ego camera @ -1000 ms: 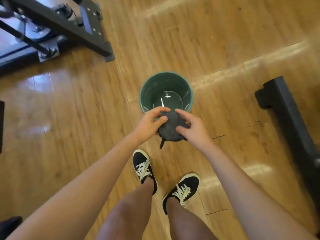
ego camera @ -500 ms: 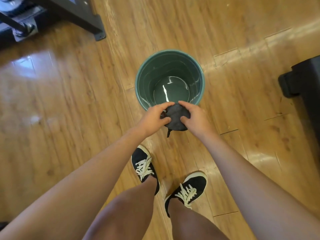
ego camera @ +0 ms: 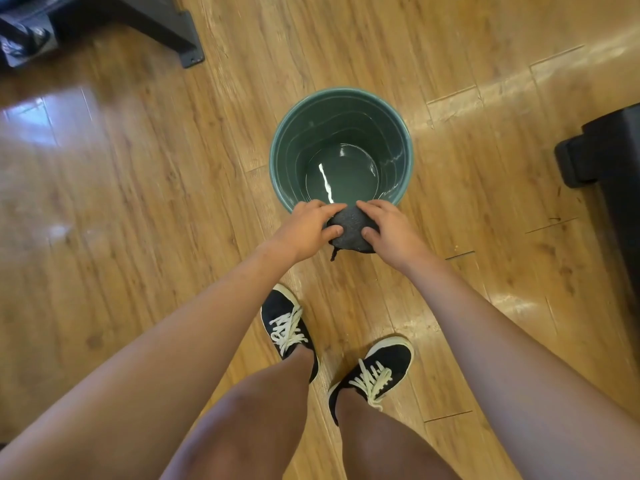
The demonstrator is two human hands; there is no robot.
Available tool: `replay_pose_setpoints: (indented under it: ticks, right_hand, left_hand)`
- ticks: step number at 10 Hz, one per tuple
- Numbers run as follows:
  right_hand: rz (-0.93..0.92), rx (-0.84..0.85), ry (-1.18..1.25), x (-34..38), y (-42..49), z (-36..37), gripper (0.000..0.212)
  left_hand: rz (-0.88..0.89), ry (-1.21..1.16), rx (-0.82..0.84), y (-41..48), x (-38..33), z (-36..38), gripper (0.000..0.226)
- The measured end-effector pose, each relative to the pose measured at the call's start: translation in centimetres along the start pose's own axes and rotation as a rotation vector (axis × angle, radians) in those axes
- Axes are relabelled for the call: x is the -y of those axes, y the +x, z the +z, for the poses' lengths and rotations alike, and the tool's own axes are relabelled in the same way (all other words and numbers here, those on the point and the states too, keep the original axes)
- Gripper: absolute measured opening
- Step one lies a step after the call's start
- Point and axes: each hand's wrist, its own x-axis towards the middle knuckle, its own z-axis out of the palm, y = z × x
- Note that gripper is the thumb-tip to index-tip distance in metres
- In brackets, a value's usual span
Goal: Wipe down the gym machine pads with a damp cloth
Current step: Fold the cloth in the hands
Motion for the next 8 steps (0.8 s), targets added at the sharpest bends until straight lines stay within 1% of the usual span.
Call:
replay_pose_setpoints:
  ticks: [2,4,6,7,8]
  right_hand:
    - [-0.038,-0.059,0.059,0.2,-1.1,-0.1,0.056]
    - [-0.05,-0.079,0.074,0.4,-1.5,0.0,0.058]
    - [-0.033,-0.125,0.07,0.3,-1.6,0.0,0.056]
    - [-0.038,-0.132,0.066,-0.1,-1.8,0.1,0.056]
    - [0.001,-0.256,0.01,0.0,-1.9,-0.4,0.053]
  left_hand:
    - [-0.011,-0.097,-0.102,-0.8,-0.2,-0.2,0.052]
    - [0.021,-0.146,-0.116,-1.2,-0.2,-0.5,0.047]
    - [0.025,-0.178,-0.095,-1.2,-0.2,-0.2,0.048]
    - [0.031,-0.198,-0.113,-1.4,-0.2,0.0,0.051]
    - [0.011,-0.141,-0.196,-1.5,-0.4,-0.1,0.054]
